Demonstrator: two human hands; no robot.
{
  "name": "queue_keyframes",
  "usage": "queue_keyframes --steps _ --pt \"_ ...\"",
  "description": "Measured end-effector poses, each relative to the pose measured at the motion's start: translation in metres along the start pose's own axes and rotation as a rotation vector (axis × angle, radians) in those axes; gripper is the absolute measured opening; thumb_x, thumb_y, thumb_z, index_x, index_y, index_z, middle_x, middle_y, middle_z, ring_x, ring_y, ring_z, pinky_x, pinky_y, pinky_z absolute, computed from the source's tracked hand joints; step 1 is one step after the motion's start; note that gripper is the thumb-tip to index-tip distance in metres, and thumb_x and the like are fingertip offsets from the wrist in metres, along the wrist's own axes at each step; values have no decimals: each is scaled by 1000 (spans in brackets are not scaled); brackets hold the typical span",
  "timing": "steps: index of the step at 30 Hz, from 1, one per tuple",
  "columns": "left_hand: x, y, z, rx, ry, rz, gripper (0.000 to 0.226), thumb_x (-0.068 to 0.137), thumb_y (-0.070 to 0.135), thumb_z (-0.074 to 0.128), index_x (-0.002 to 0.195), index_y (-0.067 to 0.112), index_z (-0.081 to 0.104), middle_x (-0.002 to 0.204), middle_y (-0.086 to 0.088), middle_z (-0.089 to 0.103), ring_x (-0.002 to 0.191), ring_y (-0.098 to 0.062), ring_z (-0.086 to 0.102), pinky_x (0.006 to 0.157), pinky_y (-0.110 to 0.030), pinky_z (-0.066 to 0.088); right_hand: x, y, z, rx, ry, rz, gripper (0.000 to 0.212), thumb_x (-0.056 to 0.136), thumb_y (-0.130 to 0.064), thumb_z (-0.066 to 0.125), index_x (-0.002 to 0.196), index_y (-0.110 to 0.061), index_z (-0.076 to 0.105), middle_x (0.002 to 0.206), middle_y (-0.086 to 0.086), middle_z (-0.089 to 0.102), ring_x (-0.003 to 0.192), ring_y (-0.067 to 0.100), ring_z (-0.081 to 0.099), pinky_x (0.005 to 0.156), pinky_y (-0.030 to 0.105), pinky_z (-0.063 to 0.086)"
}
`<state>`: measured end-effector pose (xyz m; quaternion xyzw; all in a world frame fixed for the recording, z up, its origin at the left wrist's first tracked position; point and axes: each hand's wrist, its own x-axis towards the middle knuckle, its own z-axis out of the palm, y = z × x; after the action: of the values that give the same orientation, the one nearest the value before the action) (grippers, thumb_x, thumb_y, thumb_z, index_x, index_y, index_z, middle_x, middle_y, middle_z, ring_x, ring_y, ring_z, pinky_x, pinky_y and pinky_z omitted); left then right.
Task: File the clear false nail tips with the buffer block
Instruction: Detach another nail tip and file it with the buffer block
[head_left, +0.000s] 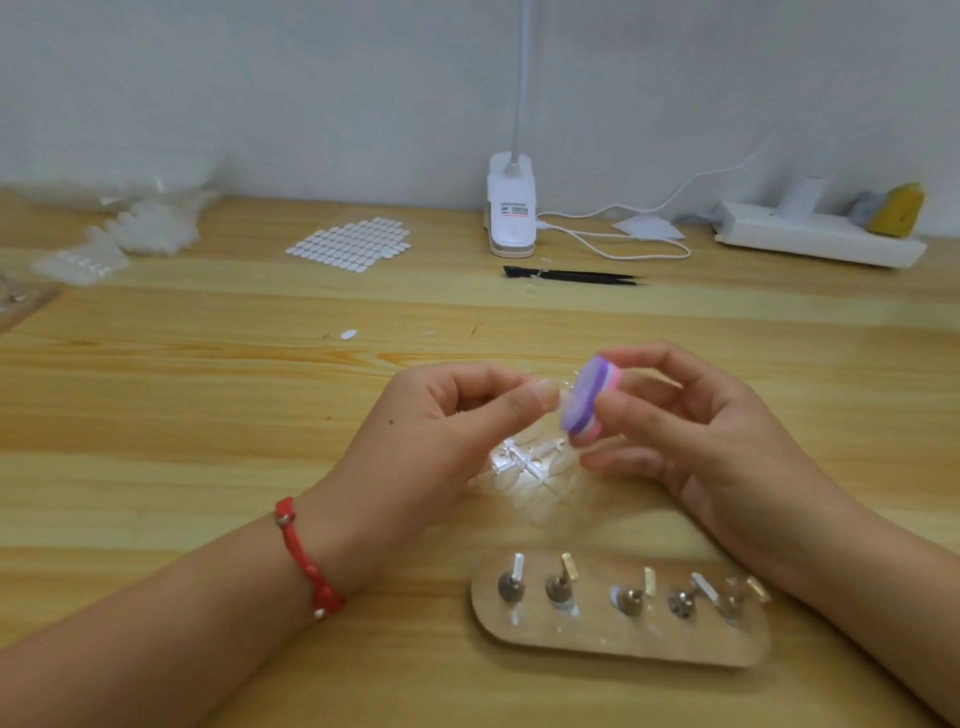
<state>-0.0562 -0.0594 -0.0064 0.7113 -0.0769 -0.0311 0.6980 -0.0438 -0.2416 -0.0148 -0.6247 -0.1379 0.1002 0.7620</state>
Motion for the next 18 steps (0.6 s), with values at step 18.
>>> queue_keyframes --steps 18 --pt "1 1 -1 22 35 -11 25 76 30 65 85 8 73 36 16 41 34 1 35 40 -5 27 2 2 0 32 31 39 36 53 -10 86 85 -13 71 79 15 72 69 25 73 57 25 57"
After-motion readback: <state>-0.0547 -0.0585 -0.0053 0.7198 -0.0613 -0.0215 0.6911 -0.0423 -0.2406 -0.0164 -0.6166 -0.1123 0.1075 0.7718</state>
